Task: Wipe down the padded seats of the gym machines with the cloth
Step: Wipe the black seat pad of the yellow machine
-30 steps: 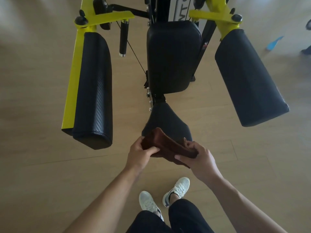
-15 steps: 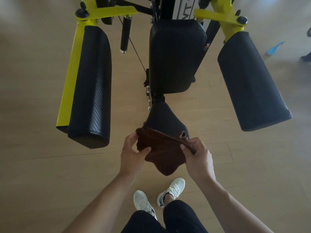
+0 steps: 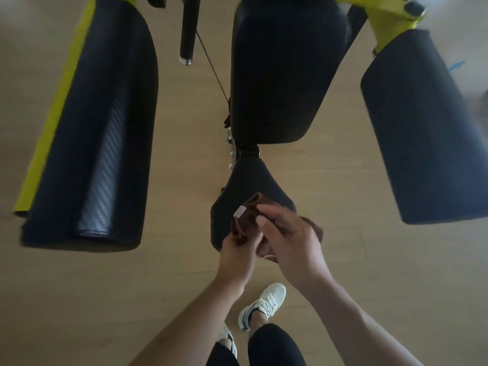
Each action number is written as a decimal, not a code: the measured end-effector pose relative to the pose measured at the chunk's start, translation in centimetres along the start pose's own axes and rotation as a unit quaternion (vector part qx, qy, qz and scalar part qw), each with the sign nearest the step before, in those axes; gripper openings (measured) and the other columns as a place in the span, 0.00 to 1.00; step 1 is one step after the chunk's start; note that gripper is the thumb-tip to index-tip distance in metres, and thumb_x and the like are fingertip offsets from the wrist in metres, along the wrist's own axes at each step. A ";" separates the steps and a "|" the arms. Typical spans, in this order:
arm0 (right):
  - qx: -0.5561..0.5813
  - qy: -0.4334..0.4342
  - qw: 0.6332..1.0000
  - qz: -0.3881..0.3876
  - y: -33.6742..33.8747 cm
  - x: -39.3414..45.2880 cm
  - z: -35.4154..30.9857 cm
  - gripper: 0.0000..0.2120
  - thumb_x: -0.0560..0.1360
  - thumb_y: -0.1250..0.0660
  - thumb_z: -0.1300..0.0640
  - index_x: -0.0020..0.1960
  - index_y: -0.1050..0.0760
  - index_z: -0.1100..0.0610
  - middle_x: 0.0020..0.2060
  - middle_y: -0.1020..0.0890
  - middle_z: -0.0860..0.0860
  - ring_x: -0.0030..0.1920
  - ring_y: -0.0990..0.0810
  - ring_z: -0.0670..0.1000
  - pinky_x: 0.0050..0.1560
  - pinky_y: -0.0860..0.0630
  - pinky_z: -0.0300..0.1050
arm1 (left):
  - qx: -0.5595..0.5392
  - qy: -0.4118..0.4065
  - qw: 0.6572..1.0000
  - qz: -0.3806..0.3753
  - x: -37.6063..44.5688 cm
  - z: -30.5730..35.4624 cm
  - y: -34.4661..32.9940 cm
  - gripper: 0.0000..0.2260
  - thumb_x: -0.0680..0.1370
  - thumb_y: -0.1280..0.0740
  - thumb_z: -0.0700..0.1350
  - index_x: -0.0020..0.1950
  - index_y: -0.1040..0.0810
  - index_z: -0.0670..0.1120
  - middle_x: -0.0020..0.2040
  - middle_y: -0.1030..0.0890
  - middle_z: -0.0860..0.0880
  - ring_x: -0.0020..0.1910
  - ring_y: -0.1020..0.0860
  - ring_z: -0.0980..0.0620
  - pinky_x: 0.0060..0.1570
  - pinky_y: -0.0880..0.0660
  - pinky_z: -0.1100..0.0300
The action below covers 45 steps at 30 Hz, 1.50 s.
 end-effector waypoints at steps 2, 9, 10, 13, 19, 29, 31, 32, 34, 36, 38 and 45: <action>-0.149 -0.022 0.987 0.047 -0.6 2.3 5.8 0.18 0.77 0.31 0.45 0.66 0.24 0.39 0.57 0.21 0.34 0.63 0.24 0.46 0.63 0.24 0.50 | -0.059 0.125 0.988 0.071 3.0 -3.7 2.1 0.09 0.81 0.33 0.53 0.54 0.20 0.48 0.49 0.15 0.49 0.48 0.17 0.49 0.53 0.20 0.49; -0.363 -0.033 0.928 -0.079 -3.5 3.3 21.9 0.37 0.72 0.25 0.42 0.78 0.35 0.43 0.79 0.38 0.44 0.79 0.42 0.50 0.76 0.38 0.53 | -0.080 0.163 0.976 0.119 8.4 -8.7 6.3 0.07 0.83 0.39 0.53 0.57 0.22 0.59 0.57 0.16 0.51 0.54 0.17 0.48 0.56 0.20 0.45; -0.358 -0.012 0.933 -0.048 -3.5 3.3 22.4 0.33 0.72 0.23 0.46 0.74 0.29 0.44 0.77 0.32 0.44 0.77 0.37 0.51 0.74 0.33 0.55 | -0.085 0.153 0.977 0.122 8.7 -8.5 6.4 0.08 0.84 0.40 0.53 0.57 0.21 0.59 0.55 0.16 0.52 0.53 0.17 0.49 0.54 0.19 0.46; -0.317 0.038 0.948 0.015 -3.2 5.2 22.2 0.20 0.69 0.21 0.59 0.59 0.17 0.47 0.58 0.18 0.43 0.60 0.26 0.48 0.59 0.21 0.52 | -0.019 0.111 0.976 0.188 10.0 -7.9 7.4 0.08 0.82 0.37 0.55 0.51 0.18 0.58 0.51 0.16 0.55 0.54 0.17 0.49 0.57 0.20 0.45; -0.113 -0.030 0.978 -0.174 -2.8 11.6 14.9 0.11 0.69 0.20 0.53 0.47 0.16 0.39 0.42 0.15 0.33 0.45 0.17 0.35 0.45 0.26 0.29 | 0.046 0.010 0.951 0.306 13.9 -2.6 10.2 0.09 0.77 0.31 0.57 0.54 0.19 0.56 0.52 0.17 0.56 0.55 0.19 0.51 0.57 0.23 0.56; -0.439 0.131 0.871 -0.176 -10.5 11.3 20.6 0.29 0.83 0.48 0.43 0.83 0.50 0.44 0.83 0.52 0.47 0.82 0.60 0.53 0.80 0.55 0.58 | 0.529 -0.080 0.844 0.047 13.5 -11.7 4.0 0.28 0.84 0.47 0.53 0.82 0.55 0.53 0.83 0.57 0.51 0.81 0.59 0.49 0.79 0.49 0.47; -0.431 0.135 0.875 -0.177 -10.5 12.9 20.9 0.28 0.84 0.50 0.45 0.82 0.54 0.41 0.83 0.54 0.45 0.81 0.64 0.50 0.80 0.61 0.53 | 0.530 -0.087 0.840 0.071 14.9 -11.4 3.4 0.27 0.85 0.48 0.53 0.82 0.55 0.52 0.83 0.58 0.50 0.81 0.59 0.47 0.80 0.52 0.49; -0.420 0.145 0.878 -0.178 -10.5 14.0 20.6 0.27 0.84 0.52 0.45 0.82 0.55 0.40 0.82 0.55 0.43 0.81 0.65 0.48 0.80 0.63 0.51 | 0.540 -0.087 0.834 0.078 15.9 -10.9 3.3 0.27 0.85 0.49 0.53 0.82 0.54 0.51 0.83 0.57 0.50 0.81 0.59 0.47 0.80 0.53 0.50; -0.397 0.149 0.888 -0.178 -10.4 16.5 19.9 0.25 0.85 0.56 0.45 0.81 0.56 0.37 0.82 0.57 0.40 0.80 0.66 0.45 0.79 0.65 0.49 | 0.575 -0.077 0.811 0.077 18.4 -9.2 3.2 0.26 0.85 0.51 0.52 0.82 0.52 0.49 0.83 0.55 0.48 0.82 0.57 0.48 0.80 0.55 0.51; -0.392 0.148 0.892 -0.169 -10.5 19.6 19.3 0.24 0.85 0.56 0.44 0.81 0.55 0.37 0.82 0.57 0.39 0.80 0.66 0.45 0.79 0.65 0.50 | 0.574 -0.068 0.814 0.064 21.5 -7.3 2.8 0.24 0.86 0.50 0.50 0.82 0.49 0.48 0.83 0.48 0.47 0.82 0.51 0.49 0.80 0.53 0.51; -0.390 0.147 0.894 -0.165 -10.7 23.1 18.8 0.24 0.85 0.55 0.44 0.81 0.52 0.37 0.82 0.57 0.39 0.81 0.65 0.45 0.79 0.65 0.50 | 0.540 -0.040 0.839 0.046 25.2 -5.9 2.7 0.23 0.86 0.49 0.50 0.81 0.43 0.49 0.79 0.35 0.45 0.77 0.37 0.45 0.77 0.42 0.49; -0.343 0.179 0.909 -0.157 -10.8 28.8 17.3 0.20 0.83 0.42 0.49 0.74 0.32 0.36 0.80 0.41 0.39 0.81 0.50 0.45 0.77 0.56 0.49 | 0.457 -0.072 0.886 0.018 28.3 -3.4 5.1 0.13 0.85 0.43 0.48 0.49 0.20 0.51 0.38 0.22 0.51 0.38 0.25 0.54 0.36 0.34 0.60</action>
Point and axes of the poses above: each hand's wrist, its own x-axis towards the middle knuckle, its own y-axis out of the back of the hand, z = x × y, the point moved 3 cm from there along x, towards the middle knuckle
